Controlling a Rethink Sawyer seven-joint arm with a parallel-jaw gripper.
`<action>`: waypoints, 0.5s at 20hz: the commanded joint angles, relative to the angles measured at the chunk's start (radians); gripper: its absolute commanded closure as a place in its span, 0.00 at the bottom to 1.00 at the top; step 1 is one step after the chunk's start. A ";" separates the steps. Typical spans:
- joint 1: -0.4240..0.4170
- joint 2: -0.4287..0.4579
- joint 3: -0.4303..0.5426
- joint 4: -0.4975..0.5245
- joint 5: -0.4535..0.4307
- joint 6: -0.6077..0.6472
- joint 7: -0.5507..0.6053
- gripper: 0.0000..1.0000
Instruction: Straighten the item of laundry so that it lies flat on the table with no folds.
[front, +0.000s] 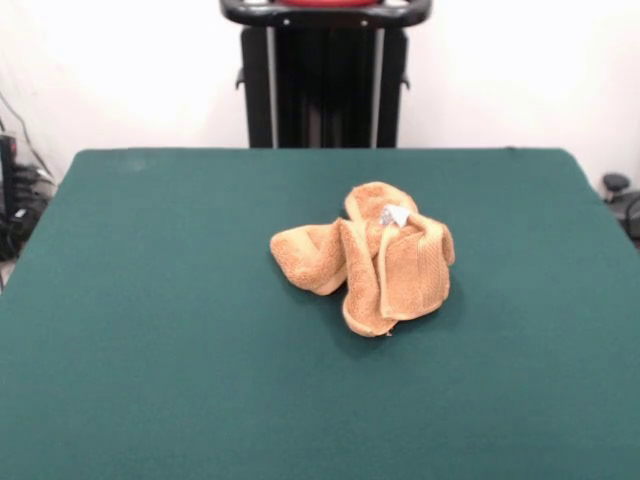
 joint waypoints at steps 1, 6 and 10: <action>0.027 -0.054 0.112 0.080 0.036 0.125 -0.261 0.00; 0.012 -0.054 0.117 0.084 0.035 0.124 -0.263 0.00; 0.001 -0.097 0.108 0.051 0.076 0.195 -0.287 0.00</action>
